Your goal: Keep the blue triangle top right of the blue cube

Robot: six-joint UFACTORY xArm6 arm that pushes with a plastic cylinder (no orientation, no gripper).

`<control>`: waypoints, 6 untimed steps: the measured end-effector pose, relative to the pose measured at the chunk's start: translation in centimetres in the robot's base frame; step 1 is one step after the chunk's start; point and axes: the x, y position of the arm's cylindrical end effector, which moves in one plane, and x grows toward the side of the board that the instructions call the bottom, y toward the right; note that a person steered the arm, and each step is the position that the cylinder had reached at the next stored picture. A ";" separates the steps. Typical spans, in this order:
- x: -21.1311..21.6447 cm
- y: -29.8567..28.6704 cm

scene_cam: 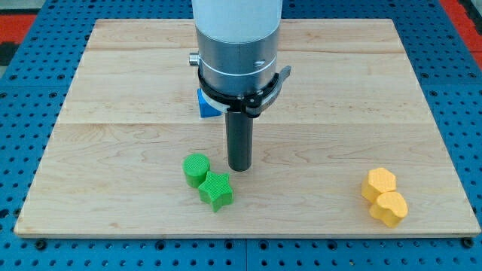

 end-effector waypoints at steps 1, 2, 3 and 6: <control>-5.2 2.0; -6.1 1.3; -9.2 2.7; -17.8 7.5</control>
